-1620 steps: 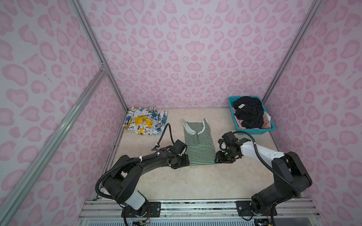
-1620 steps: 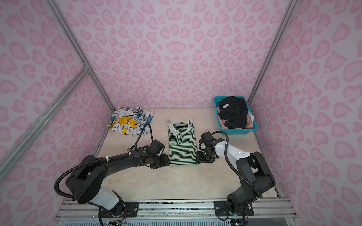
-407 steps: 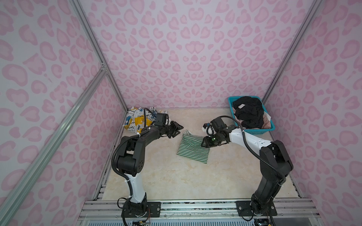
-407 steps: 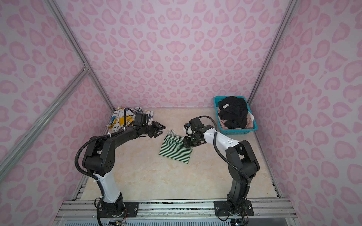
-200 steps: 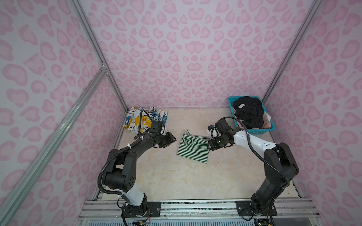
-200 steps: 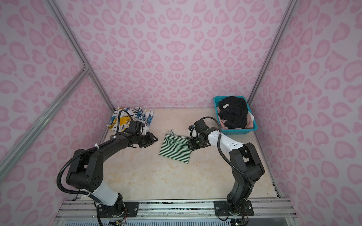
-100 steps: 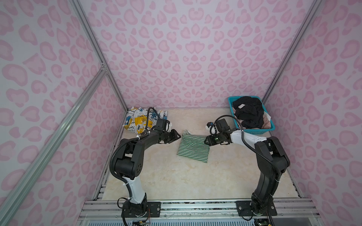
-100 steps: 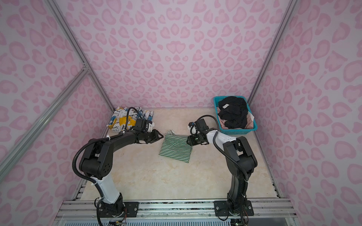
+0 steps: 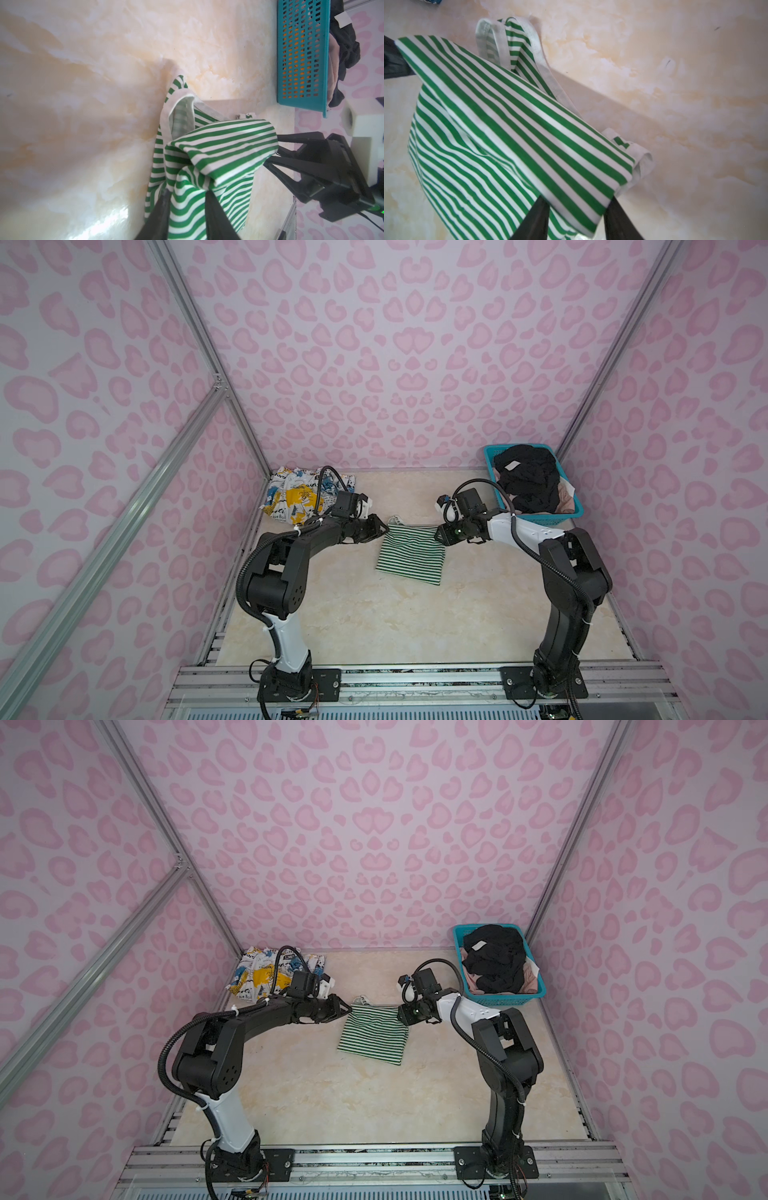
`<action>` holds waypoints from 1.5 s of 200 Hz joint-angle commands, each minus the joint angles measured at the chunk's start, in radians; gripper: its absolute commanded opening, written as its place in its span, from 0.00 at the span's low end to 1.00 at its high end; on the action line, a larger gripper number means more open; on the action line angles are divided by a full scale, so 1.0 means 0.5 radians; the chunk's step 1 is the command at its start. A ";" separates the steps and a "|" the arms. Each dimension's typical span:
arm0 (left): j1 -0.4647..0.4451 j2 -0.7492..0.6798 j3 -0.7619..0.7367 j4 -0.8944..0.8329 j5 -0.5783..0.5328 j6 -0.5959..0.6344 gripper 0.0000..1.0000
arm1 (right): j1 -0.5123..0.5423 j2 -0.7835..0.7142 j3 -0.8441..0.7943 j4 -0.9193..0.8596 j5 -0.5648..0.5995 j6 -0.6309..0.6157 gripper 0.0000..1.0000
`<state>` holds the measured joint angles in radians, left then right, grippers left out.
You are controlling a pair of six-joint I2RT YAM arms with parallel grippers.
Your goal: Fold and stack the mixed laundry pile
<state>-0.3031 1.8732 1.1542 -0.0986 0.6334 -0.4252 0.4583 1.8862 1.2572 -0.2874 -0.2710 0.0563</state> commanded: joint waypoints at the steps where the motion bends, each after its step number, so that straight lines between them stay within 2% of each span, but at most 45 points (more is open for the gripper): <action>1: 0.002 -0.007 0.032 0.024 0.028 0.055 0.32 | 0.002 0.032 0.027 -0.004 0.006 -0.041 0.35; 41: -0.006 0.020 0.071 0.015 0.043 0.079 0.35 | 0.001 0.076 0.074 0.000 -0.044 -0.024 0.17; 42: -0.005 0.022 0.073 0.015 0.043 0.080 0.37 | 0.001 0.075 0.074 -0.001 -0.044 -0.024 0.17; 72: -0.011 0.074 0.125 0.033 0.055 0.074 0.39 | 0.001 0.060 0.060 0.004 -0.080 -0.016 0.11; 86: -0.016 0.100 0.153 0.045 0.088 0.068 0.37 | 0.001 0.050 0.051 0.000 -0.084 -0.008 0.11; 89: -0.020 0.103 0.156 0.044 0.093 0.068 0.33 | 0.001 0.048 0.053 -0.002 -0.084 -0.006 0.11; 97: -0.023 0.113 0.164 0.041 0.097 0.070 0.30 | 0.002 0.041 0.048 -0.002 -0.084 -0.004 0.10; 144: -0.033 0.155 0.170 0.026 0.100 0.112 0.27 | 0.001 0.047 0.063 -0.007 -0.098 0.013 0.07; 188: -0.038 0.158 0.161 0.126 0.162 0.007 0.04 | 0.004 0.024 0.063 -0.031 -0.107 0.006 0.01; 209: -0.039 0.055 0.138 0.106 0.150 -0.042 0.02 | 0.023 -0.059 0.052 -0.110 -0.082 -0.019 0.00; 251: -0.038 -0.273 0.123 -0.281 0.073 0.011 0.02 | 0.138 -0.385 0.014 -0.342 0.058 -0.067 0.00; 300: -0.038 -0.727 -0.212 -0.551 0.000 0.040 0.02 | 0.393 -0.767 -0.192 -0.510 0.220 0.031 0.00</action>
<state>-0.3218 1.5940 1.1236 -0.2749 0.6617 -0.4210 0.6060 1.5608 1.2064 -0.4686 -0.2268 0.0364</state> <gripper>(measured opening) 0.061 0.052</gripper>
